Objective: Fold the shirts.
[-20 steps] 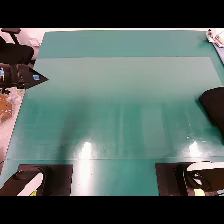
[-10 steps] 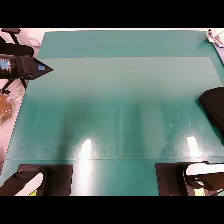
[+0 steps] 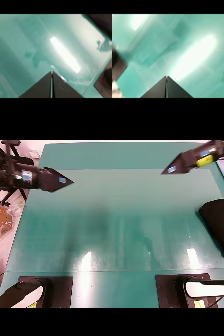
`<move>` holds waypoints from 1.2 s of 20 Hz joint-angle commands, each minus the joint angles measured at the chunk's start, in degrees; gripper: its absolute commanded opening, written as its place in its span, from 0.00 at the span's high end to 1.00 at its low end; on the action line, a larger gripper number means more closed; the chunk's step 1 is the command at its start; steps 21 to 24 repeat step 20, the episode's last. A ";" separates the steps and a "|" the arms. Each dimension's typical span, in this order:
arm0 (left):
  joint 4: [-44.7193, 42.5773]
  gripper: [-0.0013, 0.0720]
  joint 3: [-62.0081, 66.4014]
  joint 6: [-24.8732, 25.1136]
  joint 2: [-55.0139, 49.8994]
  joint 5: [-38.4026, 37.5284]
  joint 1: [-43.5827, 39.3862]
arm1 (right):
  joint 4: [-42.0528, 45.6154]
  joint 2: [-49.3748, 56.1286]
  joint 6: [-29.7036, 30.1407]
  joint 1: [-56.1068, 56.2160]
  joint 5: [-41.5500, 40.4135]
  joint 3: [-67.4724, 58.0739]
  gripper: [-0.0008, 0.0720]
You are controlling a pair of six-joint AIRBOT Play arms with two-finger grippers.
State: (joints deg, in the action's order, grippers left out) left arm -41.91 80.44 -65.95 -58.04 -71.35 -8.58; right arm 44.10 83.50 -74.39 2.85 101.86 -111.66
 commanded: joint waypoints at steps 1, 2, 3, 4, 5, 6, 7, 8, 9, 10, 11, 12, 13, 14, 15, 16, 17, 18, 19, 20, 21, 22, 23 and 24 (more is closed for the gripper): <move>0.44 0.95 0.02 4.04 -0.46 3.37 -4.44 | 2.89 -0.74 0.17 9.75 1.79 0.28 0.95; 0.46 0.95 0.02 3.93 -0.42 3.37 -4.42 | 2.84 -1.09 0.09 10.67 1.07 0.28 0.95; 0.44 0.95 0.02 3.23 -0.39 2.91 -4.42 | 2.93 -1.55 0.09 11.06 0.55 0.28 0.95; 0.44 0.95 0.02 3.30 -0.39 2.93 -4.42 | 2.69 -2.08 0.09 11.13 0.07 0.28 0.95; 0.44 0.95 0.02 3.28 -0.39 2.93 -4.42 | 2.43 -2.58 0.07 11.43 -0.44 0.28 0.95; 0.44 0.95 0.02 3.28 -0.39 2.99 -4.42 | 2.43 -3.10 0.09 11.41 -0.24 0.28 0.95; 0.44 0.95 0.02 3.30 -0.39 2.99 -4.42 | 2.43 -3.50 0.09 11.41 -0.24 0.28 0.95; 0.44 0.95 0.02 3.30 -0.39 3.02 -4.42 | 2.43 -3.78 0.09 11.43 -0.35 0.28 0.95; 0.44 0.95 0.02 3.30 -0.39 3.04 -4.42 | 2.43 -3.98 0.09 11.45 -0.33 0.26 0.95; 0.44 0.95 0.02 3.30 -0.39 3.04 -4.42 | 2.43 -3.98 0.09 11.45 -0.33 0.26 0.95; 0.44 0.95 0.02 3.30 -0.39 3.04 -4.42 | 2.43 -3.96 0.09 11.45 -0.35 0.26 0.95; 0.44 0.95 0.02 3.30 -0.39 3.04 -4.42 | 2.43 -3.98 0.09 11.45 -0.35 0.26 0.95; 0.44 0.95 0.02 3.30 -0.39 3.04 -4.42 | 2.43 -3.98 0.09 11.45 -0.35 0.26 0.95; 0.44 0.95 0.02 3.30 -0.39 3.04 -4.42 | 2.43 -3.98 0.09 11.45 -0.33 0.26 0.95; 0.44 0.95 0.02 3.30 -0.39 3.04 -4.42 | 2.43 -3.98 0.09 11.45 -0.33 0.26 0.95; 0.44 0.95 0.02 3.30 -0.39 3.04 -4.42 | 2.43 -3.96 0.09 11.45 -0.33 0.26 0.95; 0.44 0.95 0.02 3.30 -0.39 3.04 -4.42 | 2.43 -3.98 0.09 11.45 -0.33 0.26 0.95; 0.44 0.95 0.02 3.30 -0.39 3.04 -4.42 | 2.45 -3.98 0.09 11.45 -0.33 0.28 0.95; 0.44 0.95 0.02 3.30 -0.39 3.04 -4.42 | 2.45 -3.98 0.09 11.45 -0.33 0.26 0.95; 0.44 0.95 0.02 3.30 -0.39 3.04 -4.42 | 2.43 -3.98 0.09 11.45 -0.35 0.26 0.95; 0.44 0.95 0.02 3.30 -0.39 3.04 -4.42 | 2.43 -3.98 0.09 11.45 -0.35 0.26 0.95; 0.44 0.95 0.02 3.30 -0.39 3.04 -4.42 | 2.43 -3.98 0.09 11.45 -0.35 0.26 0.95; 0.44 0.95 0.02 3.30 -0.39 3.04 -4.42 | 2.43 -3.98 0.09 11.45 -0.35 0.26 0.95; 0.44 0.95 0.02 3.30 -0.39 3.04 -4.42 | 2.43 -3.98 0.09 11.45 -0.35 0.26 0.95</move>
